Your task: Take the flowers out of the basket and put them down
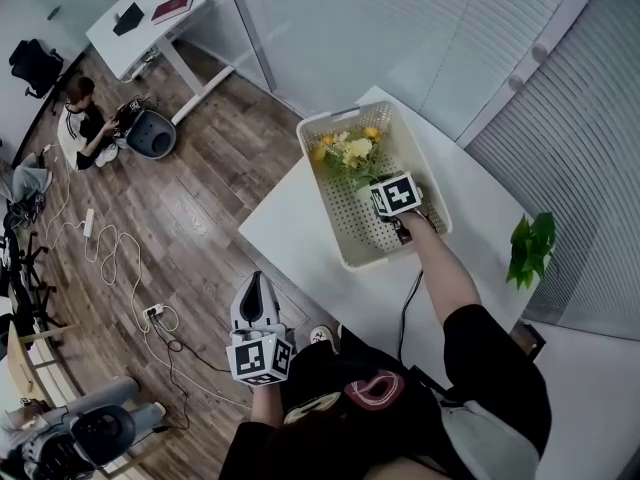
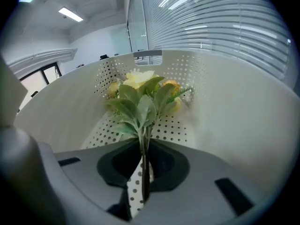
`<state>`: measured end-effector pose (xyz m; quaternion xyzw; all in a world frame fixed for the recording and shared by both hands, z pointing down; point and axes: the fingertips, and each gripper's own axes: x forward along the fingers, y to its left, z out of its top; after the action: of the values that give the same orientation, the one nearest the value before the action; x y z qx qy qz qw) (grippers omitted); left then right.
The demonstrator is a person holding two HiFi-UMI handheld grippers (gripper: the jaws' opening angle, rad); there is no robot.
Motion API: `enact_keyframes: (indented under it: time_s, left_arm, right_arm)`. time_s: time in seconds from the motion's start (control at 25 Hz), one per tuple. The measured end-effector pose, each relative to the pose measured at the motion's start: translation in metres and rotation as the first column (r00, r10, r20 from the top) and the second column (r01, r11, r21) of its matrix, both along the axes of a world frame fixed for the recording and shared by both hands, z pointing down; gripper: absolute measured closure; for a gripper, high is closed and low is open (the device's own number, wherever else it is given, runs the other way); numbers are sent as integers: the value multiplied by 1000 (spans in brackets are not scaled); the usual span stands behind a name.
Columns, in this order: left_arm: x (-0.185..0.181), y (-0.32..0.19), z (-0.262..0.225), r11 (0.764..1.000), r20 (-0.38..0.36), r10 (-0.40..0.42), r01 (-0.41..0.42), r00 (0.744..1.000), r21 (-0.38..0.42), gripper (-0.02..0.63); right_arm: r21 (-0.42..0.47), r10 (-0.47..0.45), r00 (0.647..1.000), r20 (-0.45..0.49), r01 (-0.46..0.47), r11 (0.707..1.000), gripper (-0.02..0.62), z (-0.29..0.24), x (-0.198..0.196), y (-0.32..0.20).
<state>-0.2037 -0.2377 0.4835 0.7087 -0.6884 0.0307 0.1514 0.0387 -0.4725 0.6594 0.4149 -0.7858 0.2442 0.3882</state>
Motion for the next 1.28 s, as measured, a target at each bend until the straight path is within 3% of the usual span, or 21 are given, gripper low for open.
enact_keyframes:
  time_s: [0.84, 1.28]
  left_arm:
    - [6, 3, 1, 1000, -6, 21, -21, 1000, 11, 589]
    - [1, 7, -4, 999, -8, 27, -27, 1000, 31, 589]
  right_arm:
    - [133, -19, 997, 76, 9, 991, 554, -64, -6, -2]
    - [272, -28, 992, 125, -8, 962, 554, -124, -14, 1]
